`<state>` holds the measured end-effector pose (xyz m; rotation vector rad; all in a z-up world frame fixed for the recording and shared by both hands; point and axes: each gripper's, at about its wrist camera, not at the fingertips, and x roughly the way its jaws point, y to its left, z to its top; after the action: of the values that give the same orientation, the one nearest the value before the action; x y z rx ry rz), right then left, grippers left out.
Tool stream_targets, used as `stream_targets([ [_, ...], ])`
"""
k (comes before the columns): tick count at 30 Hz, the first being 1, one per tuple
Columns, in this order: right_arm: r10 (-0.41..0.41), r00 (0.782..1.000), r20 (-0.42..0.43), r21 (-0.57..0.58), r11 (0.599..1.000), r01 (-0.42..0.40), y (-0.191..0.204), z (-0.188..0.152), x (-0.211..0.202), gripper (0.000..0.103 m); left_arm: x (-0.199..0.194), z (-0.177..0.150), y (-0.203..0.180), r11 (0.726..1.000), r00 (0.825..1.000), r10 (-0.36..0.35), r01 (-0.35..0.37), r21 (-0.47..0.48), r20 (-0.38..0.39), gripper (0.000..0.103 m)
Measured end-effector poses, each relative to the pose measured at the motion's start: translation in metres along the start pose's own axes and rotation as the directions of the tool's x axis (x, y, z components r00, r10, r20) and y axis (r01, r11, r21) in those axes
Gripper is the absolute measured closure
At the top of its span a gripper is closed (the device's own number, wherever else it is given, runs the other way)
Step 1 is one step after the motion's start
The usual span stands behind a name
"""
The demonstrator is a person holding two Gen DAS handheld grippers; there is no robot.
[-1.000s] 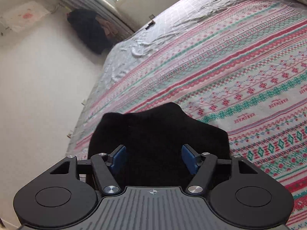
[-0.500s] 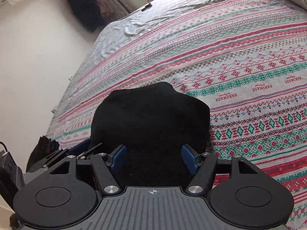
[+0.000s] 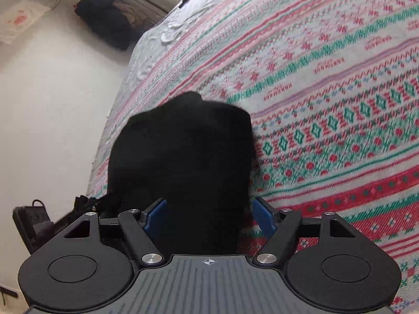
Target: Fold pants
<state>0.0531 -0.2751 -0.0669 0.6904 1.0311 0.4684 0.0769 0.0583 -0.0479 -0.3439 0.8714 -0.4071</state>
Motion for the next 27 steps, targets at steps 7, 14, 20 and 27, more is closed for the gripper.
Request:
stream_targets([
  [7,0.048,0.999,-0.002,-0.007,0.999,-0.048,0.002,-0.009,0.022,0.07,0.007,-0.02,0.02,0.972,0.986,-0.167,0.168,-0.162,0.022,0.019],
  [14,0.08,0.993,0.088,-0.08,0.994,-0.073,0.02,0.02,0.006,0.083,0.0,-0.021,-0.01,0.968,0.968,-0.198,0.219,-0.127,0.156,0.045],
  [20,0.06,0.987,0.147,-0.116,0.992,-0.043,0.032,0.035,0.003,0.083,0.015,-0.009,-0.032,0.967,0.957,-0.203,0.229,-0.112,0.205,0.048],
  [27,0.041,0.976,0.213,-0.161,0.987,-0.007,0.04,0.051,-0.003,0.083,0.03,0.003,-0.045,0.962,0.945,-0.225,0.254,-0.098,0.24,0.049],
])
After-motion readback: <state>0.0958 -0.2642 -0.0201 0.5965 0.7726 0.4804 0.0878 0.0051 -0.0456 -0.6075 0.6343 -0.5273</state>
